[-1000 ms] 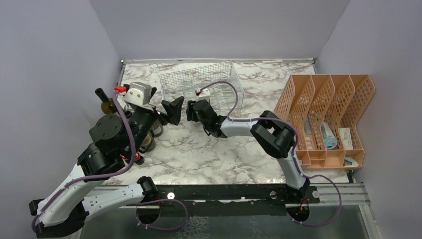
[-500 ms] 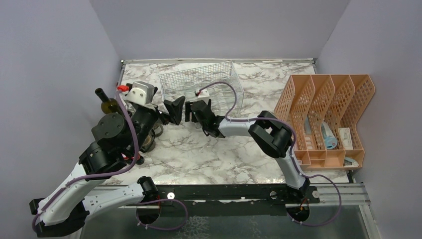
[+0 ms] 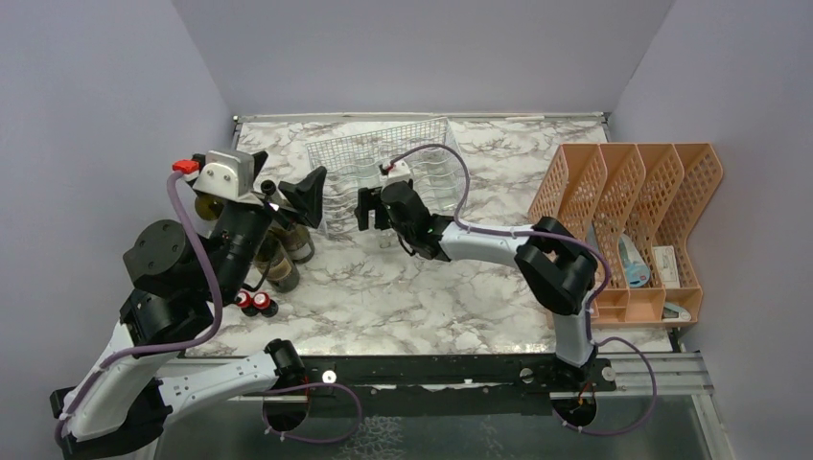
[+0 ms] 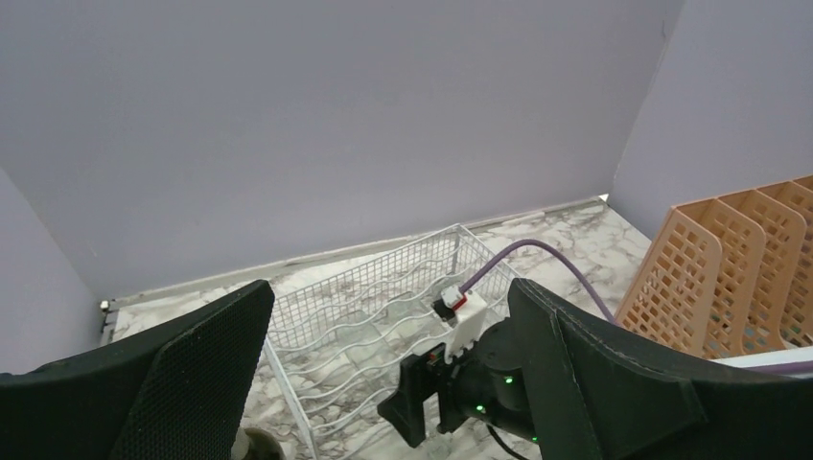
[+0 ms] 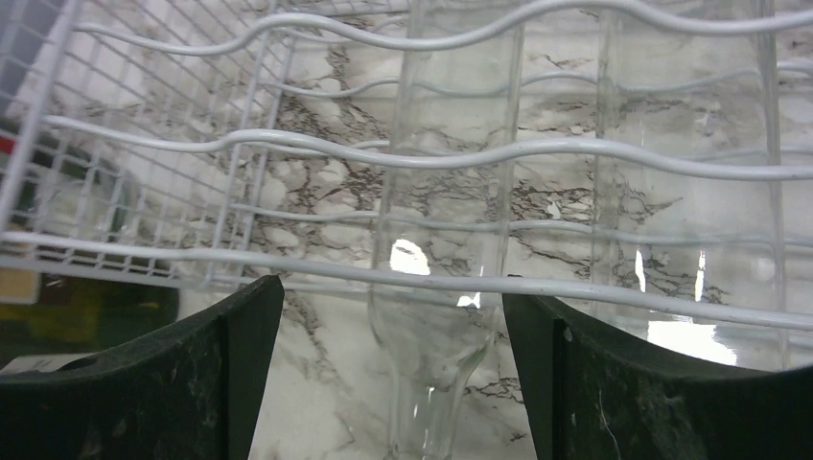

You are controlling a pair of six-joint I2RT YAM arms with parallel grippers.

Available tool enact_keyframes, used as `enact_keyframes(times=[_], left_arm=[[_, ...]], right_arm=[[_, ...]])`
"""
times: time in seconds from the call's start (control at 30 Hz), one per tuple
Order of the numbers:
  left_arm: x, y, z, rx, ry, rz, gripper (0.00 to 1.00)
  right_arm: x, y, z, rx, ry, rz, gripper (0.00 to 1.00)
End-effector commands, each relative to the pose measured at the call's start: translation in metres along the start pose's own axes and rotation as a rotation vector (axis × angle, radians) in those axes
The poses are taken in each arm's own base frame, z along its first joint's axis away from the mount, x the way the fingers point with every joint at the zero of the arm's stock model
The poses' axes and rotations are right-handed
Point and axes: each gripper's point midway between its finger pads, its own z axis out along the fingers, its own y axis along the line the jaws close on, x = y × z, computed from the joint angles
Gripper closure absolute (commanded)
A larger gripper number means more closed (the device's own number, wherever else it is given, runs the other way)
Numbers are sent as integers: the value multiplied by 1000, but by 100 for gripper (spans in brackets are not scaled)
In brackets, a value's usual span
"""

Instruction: Put the wine bottle on the wine rack

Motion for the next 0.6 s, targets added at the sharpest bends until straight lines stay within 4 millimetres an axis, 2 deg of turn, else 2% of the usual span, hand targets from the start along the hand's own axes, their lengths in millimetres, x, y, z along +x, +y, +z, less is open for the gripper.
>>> enact_keyframes(times=[0.0, 0.2, 0.27, 0.43, 0.57], left_arm=[[-16, 17, -7, -52, -24, 34, 1], [-34, 29, -14, -86, -57, 50, 1], [-37, 35, -16, -103, -60, 62, 1], [-42, 51, -27, -156, -60, 61, 1], [-43, 58, -34, -171, -70, 37, 1]], right_arm=[[-27, 33, -30, -196, -18, -72, 14], [-59, 110, -66, -601, -62, -237, 17], [-69, 133, -74, -686, -87, -285, 18], [-91, 172, -71, -774, -115, -311, 21], [-97, 198, -68, -835, -134, -331, 23]])
